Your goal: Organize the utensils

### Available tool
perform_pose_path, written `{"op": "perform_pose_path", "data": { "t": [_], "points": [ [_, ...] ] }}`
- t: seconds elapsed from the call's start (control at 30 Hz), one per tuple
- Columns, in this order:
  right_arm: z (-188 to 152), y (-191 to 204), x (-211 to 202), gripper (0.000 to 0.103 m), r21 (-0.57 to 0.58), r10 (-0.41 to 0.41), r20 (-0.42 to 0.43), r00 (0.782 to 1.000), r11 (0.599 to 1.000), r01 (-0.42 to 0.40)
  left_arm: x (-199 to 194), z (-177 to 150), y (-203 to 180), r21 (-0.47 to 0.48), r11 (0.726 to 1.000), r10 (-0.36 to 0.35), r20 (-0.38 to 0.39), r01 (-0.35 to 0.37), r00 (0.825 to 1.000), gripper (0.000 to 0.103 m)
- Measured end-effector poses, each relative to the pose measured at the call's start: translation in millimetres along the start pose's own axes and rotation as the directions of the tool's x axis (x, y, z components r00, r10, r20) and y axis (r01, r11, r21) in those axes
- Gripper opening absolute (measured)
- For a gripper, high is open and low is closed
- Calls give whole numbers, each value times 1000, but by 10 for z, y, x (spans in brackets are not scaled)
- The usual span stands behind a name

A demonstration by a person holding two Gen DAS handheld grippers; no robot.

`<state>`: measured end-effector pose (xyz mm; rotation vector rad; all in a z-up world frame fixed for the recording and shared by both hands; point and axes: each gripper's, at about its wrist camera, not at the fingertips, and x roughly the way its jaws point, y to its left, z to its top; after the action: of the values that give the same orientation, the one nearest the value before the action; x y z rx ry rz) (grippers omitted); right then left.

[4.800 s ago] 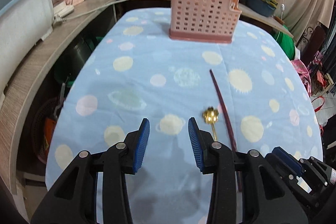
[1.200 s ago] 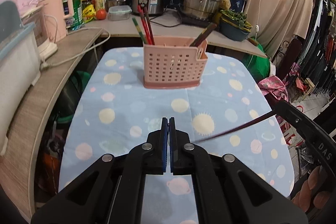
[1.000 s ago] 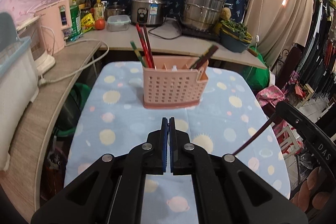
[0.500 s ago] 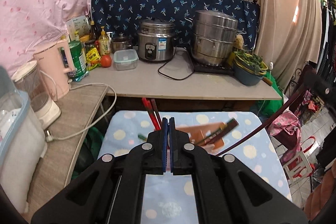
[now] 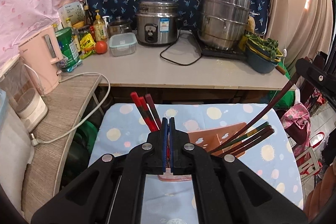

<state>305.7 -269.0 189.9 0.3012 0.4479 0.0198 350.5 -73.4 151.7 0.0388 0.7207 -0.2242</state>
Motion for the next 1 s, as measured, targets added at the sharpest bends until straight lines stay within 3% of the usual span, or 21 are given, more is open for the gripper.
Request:
{"op": "perform_pose_path", "data": {
  "t": [0.37,0.53,1.0],
  "points": [
    [-124,35,159,12,-56,-7,-70,998,998,3,97,-57,-18,-23,1000,-16,-7,16,1000,3],
    [-157,14,60,24,-52,-6,-63,998,999,3,-5,-92,-12,-29,1000,-10,12,11,1000,24],
    [-468,76,-412,27,-89,-3,-100,995,996,-6,-419,-298,-98,-9,1000,3,45,-2,999,30]
  ]
}}
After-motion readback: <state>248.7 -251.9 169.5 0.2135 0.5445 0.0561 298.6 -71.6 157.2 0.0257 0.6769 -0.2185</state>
